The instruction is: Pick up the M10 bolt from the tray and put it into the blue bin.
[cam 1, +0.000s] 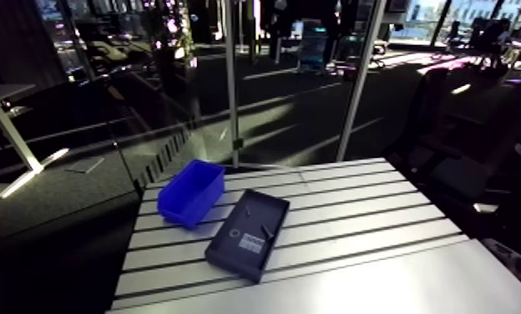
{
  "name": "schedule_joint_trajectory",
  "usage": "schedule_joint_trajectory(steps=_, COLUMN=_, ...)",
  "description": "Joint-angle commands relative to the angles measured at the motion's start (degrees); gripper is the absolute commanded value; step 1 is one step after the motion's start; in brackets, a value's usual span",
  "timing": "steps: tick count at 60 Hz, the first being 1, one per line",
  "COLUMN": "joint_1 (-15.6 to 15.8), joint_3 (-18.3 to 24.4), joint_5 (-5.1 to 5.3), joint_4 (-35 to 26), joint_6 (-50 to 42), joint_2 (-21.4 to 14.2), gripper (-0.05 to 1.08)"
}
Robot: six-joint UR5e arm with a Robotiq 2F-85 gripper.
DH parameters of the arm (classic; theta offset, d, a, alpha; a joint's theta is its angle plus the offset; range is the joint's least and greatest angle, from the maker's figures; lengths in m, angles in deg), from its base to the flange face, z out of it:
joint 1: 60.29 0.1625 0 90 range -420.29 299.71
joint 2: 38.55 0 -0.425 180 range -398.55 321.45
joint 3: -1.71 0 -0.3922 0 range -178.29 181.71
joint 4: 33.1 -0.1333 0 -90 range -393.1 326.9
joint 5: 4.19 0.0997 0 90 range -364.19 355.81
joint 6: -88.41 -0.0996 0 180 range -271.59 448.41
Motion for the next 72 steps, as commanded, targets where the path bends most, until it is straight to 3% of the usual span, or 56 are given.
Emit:
schedule_joint_trajectory(steps=1, joint_1=0.2, joint_3=-1.6, joint_5=0.15, joint_4=0.7, joint_6=0.6, joint_2=0.0, gripper=0.01)
schedule_joint_trajectory(steps=15, joint_1=1.8, joint_3=-4.5, joint_5=0.33, joint_4=1.2, joint_6=4.2, joint_2=0.0, gripper=0.01)
schedule_joint_trajectory(steps=26, joint_1=2.8, joint_3=-9.6, joint_5=0.33, joint_4=8.6, joint_6=8.6, joint_2=-0.1, gripper=0.01)
schedule_joint_trajectory(steps=50, joint_1=5.7, joint_3=-14.0, joint_5=0.08, joint_4=12.9, joint_6=11.3, joint_2=1.1, gripper=0.01)
schedule_joint_trajectory(steps=72, joint_1=5.9, joint_3=-17.0, joint_5=-0.52, joint_4=15.8, joint_6=11.2, joint_2=3.8, gripper=0.01)
